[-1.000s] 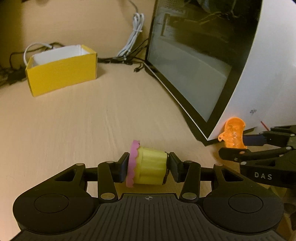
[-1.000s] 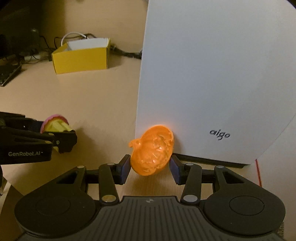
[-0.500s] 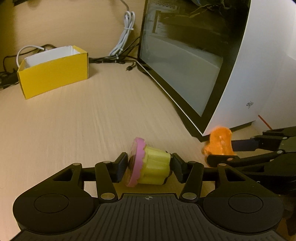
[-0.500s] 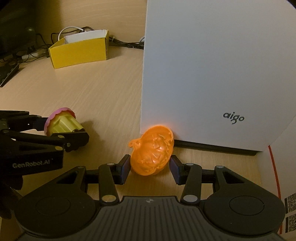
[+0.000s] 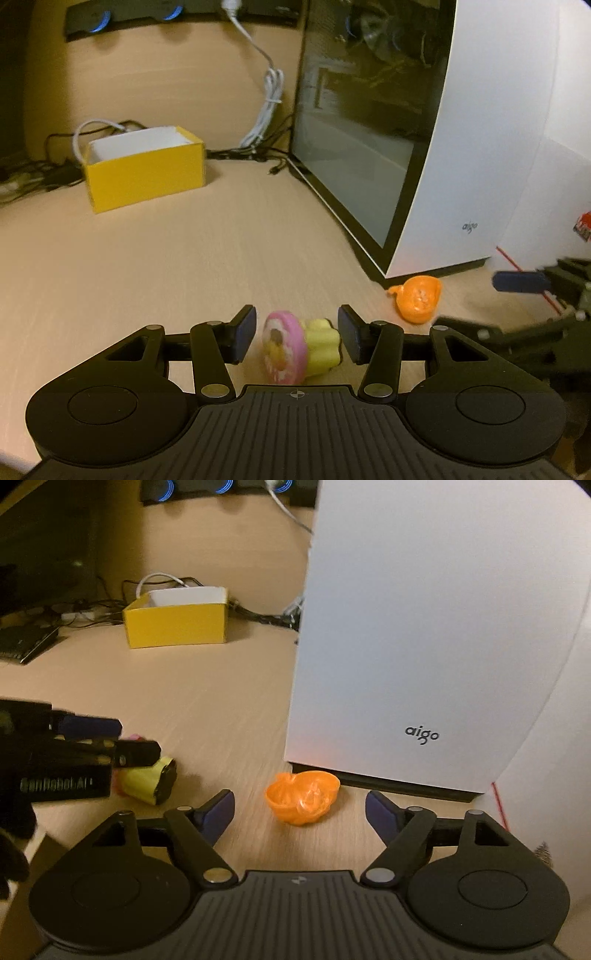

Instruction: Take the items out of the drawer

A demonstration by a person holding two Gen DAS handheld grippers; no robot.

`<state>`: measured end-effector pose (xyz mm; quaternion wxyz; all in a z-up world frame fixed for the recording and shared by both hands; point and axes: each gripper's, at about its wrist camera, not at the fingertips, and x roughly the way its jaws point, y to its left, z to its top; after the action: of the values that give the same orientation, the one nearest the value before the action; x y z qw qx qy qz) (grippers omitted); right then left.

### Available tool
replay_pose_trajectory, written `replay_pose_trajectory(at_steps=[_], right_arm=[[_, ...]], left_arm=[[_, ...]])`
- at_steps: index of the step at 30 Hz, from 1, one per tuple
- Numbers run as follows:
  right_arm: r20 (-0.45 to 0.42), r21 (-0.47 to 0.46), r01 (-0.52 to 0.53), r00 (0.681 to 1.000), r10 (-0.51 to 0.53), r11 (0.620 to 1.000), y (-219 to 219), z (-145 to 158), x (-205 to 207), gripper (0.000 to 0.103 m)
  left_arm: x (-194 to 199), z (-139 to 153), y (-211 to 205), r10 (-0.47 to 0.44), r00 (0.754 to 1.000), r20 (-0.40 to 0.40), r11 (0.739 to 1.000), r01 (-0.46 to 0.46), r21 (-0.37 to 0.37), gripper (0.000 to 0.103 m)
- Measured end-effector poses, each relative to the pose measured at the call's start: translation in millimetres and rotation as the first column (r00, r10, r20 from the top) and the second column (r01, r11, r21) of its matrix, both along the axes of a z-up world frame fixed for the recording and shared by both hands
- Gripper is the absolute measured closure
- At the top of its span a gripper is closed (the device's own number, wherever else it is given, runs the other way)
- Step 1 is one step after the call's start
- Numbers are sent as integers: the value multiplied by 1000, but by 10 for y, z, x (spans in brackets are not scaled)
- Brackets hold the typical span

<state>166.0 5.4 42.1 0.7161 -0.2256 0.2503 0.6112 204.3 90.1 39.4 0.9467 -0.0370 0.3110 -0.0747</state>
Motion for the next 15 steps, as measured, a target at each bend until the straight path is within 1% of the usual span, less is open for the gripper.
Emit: replay_pose_trajectory(at_steps=[4, 6, 9, 11, 13, 15], right_arm=[[39, 65, -66, 997, 63, 996, -255, 25, -175, 10], [37, 85, -102, 994, 99, 991, -391, 27, -230, 10], [-13, 42, -199, 980, 200, 979, -446, 12, -313, 10], [-40, 15, -245, 969, 246, 969, -463, -13, -371, 10], [-62, -1, -286, 957, 285, 958, -545, -54, -416, 10], [-88, -13, -321, 944, 319, 947, -614, -99, -447, 9]], left_arm=[[-247, 53, 46, 33, 999, 8, 999, -33, -11, 50], [-385, 71, 66, 36, 999, 3, 999, -36, -19, 50], [-594, 63, 75, 33, 999, -12, 999, -33, -20, 50], [-720, 33, 72, 29, 999, -30, 999, -30, -18, 50], [-838, -31, 80, 30, 998, -61, 999, -31, -11, 50], [-934, -123, 110, 49, 993, -105, 999, -50, -6, 50]])
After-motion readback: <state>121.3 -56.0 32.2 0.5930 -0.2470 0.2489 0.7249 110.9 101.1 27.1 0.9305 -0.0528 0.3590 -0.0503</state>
